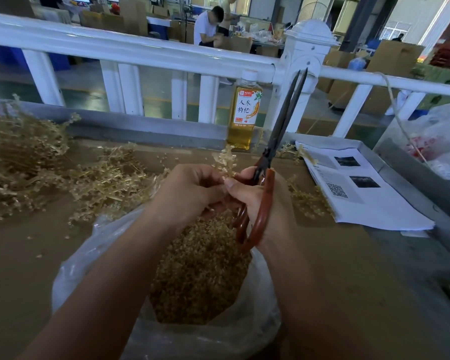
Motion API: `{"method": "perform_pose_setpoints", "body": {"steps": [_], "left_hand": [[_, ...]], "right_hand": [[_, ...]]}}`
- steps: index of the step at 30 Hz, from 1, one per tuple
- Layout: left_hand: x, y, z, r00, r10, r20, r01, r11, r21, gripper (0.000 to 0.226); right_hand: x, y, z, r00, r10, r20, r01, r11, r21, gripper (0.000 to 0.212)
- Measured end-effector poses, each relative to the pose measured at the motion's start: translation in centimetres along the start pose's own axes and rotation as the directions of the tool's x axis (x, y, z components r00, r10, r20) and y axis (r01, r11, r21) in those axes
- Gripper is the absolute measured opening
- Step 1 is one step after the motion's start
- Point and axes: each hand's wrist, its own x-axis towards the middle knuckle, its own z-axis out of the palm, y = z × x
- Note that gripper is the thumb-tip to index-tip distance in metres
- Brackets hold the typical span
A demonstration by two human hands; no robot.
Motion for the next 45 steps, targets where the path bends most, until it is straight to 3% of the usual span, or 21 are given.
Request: {"method": "perform_pose_setpoints", "body": {"steps": [3,6,11,14,16,19,22,27,31,39,45], "left_hand": [[0.3,-0.2,0.3,0.987,0.025,-0.157,-0.004,0.991,0.133,0.016],[0.5,-0.2,0.2,0.953,0.09,-0.289,-0.008,0.962,0.273,0.037],[0.1,0.4,0.6,0.955,0.25,-0.162,-0.187,0.926,0.327,0.079],[0.1,0.4,0.5,0.988,0.153,0.009,-0.152,0.975,0.164,0.049],[-0.1,0.5,0.3,0.992,0.125,0.031,-0.128,0.985,0.119,0.022],[0.2,0.4,-0.3,0.994,0.112,0.015,-0.113,0.986,0.124,0.015],[0.1,0.4,-0.5,0.992,0.113,0.053,-0.112,0.993,-0.019,0.007],[0.4,0.0,-0.6,0.988,0.125,0.094,-0.109,0.982,-0.155,0.01],[0.5,-0.2,-1.2,0.982,0.144,0.126,-0.122,0.979,-0.163,0.022],[0.5,-0.1,-2.1,0.99,0.053,0.133,-0.041,0.995,-0.093,0.024],[0.7,-0.3,-1.3,0.993,0.07,0.09,-0.061,0.993,-0.1,0.056]], "right_hand": [[0.1,-0.2,-0.1,0.999,0.031,-0.011,-0.03,0.999,0.044,0.028],[0.2,-0.4,-0.2,0.998,0.054,-0.016,-0.053,0.994,0.096,0.029],[0.2,-0.1,0.2,0.998,0.03,-0.048,-0.028,0.999,0.032,0.03],[0.2,-0.2,0.3,0.999,-0.005,-0.052,0.005,1.0,-0.004,0.031],[0.1,-0.2,0.4,0.999,-0.004,-0.043,0.002,0.999,-0.039,0.03],[0.0,-0.3,0.5,1.0,-0.008,-0.025,0.007,0.999,-0.036,0.029],[-0.3,-0.3,0.2,0.998,-0.055,-0.018,0.055,0.998,0.025,0.027],[-0.2,-0.7,-0.5,0.999,-0.047,0.006,0.046,0.995,0.092,0.025],[-0.3,-1.3,-0.7,0.995,0.01,0.094,-0.026,0.984,0.176,0.026],[0.1,-0.9,-1.1,0.992,-0.052,0.112,0.057,0.997,-0.047,0.028],[0.3,-0.8,-1.2,0.995,-0.044,0.092,0.046,0.999,-0.018,0.034]]}}
